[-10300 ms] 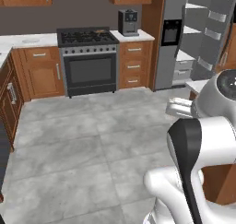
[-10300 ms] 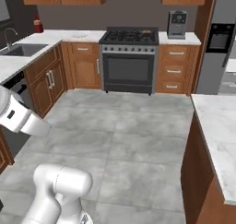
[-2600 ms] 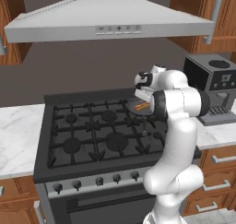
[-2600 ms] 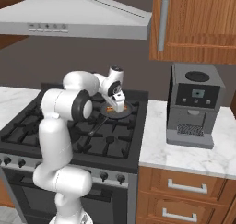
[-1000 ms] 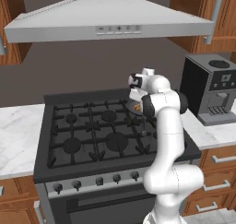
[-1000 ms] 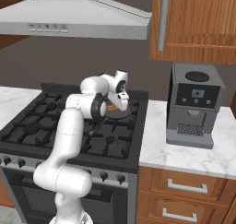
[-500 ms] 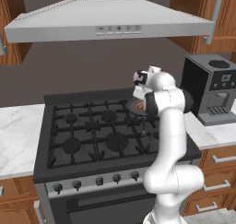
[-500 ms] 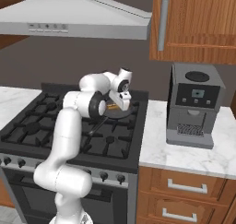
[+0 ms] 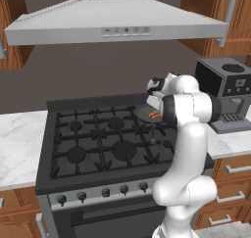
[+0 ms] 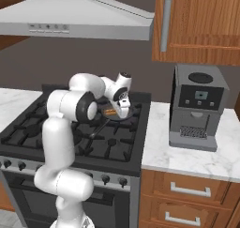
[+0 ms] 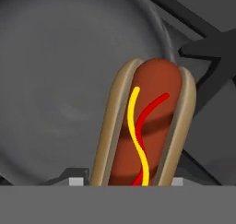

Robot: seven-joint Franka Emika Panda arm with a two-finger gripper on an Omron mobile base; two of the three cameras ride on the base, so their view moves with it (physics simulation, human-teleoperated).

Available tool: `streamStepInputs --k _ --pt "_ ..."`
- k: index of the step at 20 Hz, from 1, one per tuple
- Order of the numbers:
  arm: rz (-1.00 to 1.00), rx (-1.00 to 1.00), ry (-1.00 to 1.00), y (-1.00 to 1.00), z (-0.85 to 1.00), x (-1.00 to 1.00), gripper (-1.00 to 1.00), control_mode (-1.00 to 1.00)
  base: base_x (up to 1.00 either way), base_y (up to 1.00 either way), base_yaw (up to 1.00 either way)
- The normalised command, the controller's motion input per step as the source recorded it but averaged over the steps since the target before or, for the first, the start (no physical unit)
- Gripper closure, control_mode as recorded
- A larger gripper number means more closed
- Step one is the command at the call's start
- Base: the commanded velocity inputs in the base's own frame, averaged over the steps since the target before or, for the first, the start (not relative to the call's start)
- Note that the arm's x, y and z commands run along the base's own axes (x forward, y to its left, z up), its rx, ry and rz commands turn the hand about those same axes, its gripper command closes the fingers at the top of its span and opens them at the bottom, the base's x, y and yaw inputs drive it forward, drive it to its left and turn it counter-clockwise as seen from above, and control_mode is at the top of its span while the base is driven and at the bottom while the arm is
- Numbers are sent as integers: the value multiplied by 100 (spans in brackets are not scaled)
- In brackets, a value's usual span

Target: Place the cold items (onion and peach) from the fridge in one tupperware on the dining counter. Place the warm items (hot dog and kebab skewer) in the stove area in another tupperware.

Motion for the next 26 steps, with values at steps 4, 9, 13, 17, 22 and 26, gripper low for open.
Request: streamStepInputs --k 4,9,13,17,22,26 --pt "-2 0 0 0 73 -41 100 -100 0 0 0" --pt "-2 0 0 0 67 -49 100 -100 0 0 0" --pt "-3 0 0 0 60 -63 100 -100 0 0 0" --pt "0 0 -1 0 47 -74 100 -100 0 0 0" --pt "0 0 -6 0 36 -82 100 -100 0 0 0" --pt "-4 0 -4 0 31 -91 100 -100 0 0 0"
